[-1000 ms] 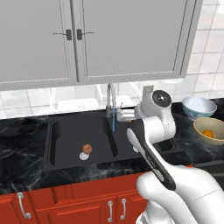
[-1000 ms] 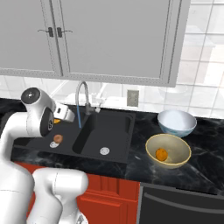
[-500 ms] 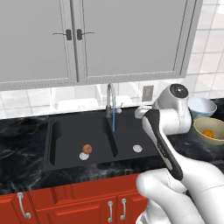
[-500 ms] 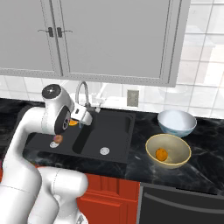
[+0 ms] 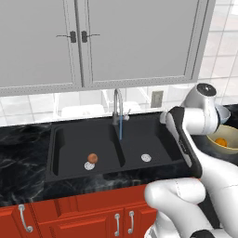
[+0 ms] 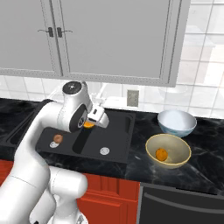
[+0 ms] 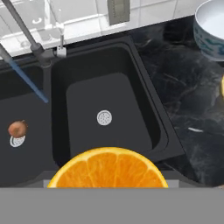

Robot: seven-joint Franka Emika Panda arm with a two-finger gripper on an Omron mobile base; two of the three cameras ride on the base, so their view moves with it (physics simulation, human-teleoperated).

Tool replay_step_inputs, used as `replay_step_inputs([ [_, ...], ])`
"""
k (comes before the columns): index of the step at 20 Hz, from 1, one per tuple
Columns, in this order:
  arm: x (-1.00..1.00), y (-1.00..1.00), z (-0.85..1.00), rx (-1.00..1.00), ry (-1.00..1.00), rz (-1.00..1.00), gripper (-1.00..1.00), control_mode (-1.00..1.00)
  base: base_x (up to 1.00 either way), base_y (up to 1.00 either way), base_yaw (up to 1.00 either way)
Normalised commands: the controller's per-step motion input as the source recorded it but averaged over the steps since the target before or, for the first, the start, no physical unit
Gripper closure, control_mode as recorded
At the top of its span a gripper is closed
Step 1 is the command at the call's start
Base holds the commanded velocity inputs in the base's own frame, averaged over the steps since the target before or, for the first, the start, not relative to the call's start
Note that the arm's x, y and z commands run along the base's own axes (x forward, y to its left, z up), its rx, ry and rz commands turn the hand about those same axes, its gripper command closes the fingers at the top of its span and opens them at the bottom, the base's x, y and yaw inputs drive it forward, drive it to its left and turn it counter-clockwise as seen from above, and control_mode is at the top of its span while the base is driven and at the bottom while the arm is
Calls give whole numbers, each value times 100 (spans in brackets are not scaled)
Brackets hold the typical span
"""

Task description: Pick the oranges from the sink and place them in one bowl. Place the onion in the other bowl. Then turn off the sink faucet.

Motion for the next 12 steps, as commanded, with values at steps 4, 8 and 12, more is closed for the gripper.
replay_step_inputs([
  [4,1,-44,0,0,2,-1,100,-100,0,0,0],
  [8,4,-30,0,0,0,0,100,-100,0,0,0],
  [12,1,-28,-3,0,0,0,100,-100,0,0,0],
])
